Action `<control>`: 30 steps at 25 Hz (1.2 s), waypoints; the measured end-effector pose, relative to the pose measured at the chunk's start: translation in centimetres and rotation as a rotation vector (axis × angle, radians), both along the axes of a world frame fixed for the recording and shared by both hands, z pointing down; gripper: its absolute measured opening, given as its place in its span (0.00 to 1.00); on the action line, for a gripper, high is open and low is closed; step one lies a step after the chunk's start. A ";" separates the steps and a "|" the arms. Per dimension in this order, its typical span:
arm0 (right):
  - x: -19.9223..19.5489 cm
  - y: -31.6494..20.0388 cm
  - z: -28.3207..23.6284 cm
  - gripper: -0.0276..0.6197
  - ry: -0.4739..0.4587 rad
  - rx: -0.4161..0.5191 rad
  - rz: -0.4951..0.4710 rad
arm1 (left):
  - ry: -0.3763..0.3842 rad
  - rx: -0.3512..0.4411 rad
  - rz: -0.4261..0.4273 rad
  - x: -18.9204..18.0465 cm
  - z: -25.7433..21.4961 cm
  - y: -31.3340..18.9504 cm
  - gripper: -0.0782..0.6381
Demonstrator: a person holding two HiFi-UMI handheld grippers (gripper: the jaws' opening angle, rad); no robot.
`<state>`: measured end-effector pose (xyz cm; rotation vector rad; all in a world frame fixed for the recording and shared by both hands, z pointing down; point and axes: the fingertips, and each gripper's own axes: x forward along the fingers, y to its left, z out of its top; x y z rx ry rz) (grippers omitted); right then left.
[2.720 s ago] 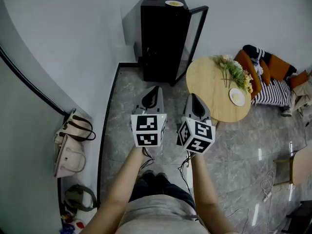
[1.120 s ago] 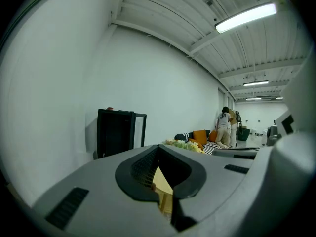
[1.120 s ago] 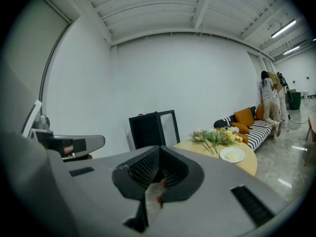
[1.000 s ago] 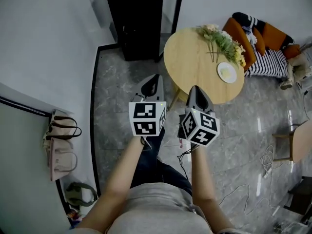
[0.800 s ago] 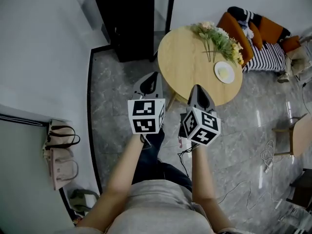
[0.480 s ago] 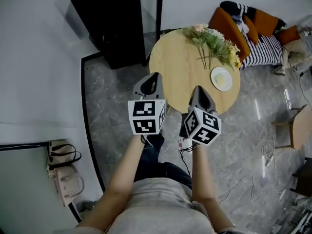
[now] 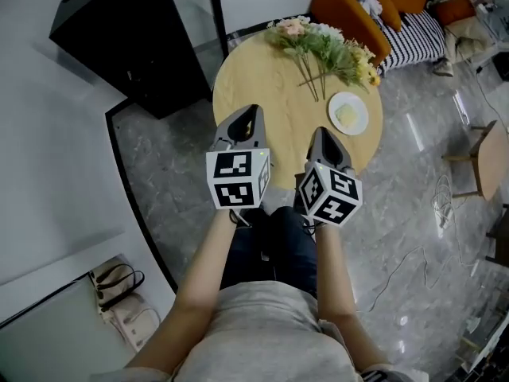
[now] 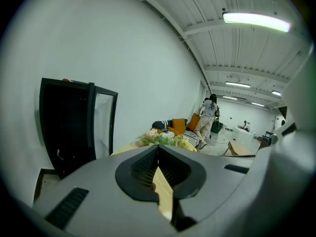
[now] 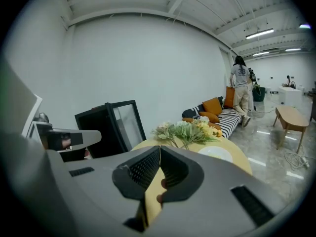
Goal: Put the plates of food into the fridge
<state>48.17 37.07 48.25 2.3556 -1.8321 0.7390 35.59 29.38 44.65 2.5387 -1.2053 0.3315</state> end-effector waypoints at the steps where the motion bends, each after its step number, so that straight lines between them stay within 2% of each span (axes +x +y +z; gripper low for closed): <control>1: 0.5 0.1 0.4 0.07 -0.003 -0.010 0.012 | 0.000 -0.011 0.013 0.6 0.4 -0.1 0.12; 10: 5.2 0.3 2.9 0.07 -0.021 -0.070 0.085 | 0.009 -0.090 0.082 5.8 3.1 -1.1 0.12; 20: 12.0 -1.2 6.1 0.07 -0.080 -0.127 0.123 | -0.047 -0.167 0.144 13.9 6.3 -2.3 0.12; 24: 14.8 -1.0 7.9 0.07 -0.122 -0.167 0.142 | -0.072 -0.232 0.167 16.8 8.5 -1.9 0.12; 30: 19.0 -0.4 11.8 0.07 -0.211 -0.243 0.170 | -0.110 -0.376 0.207 20.3 12.9 -1.4 0.12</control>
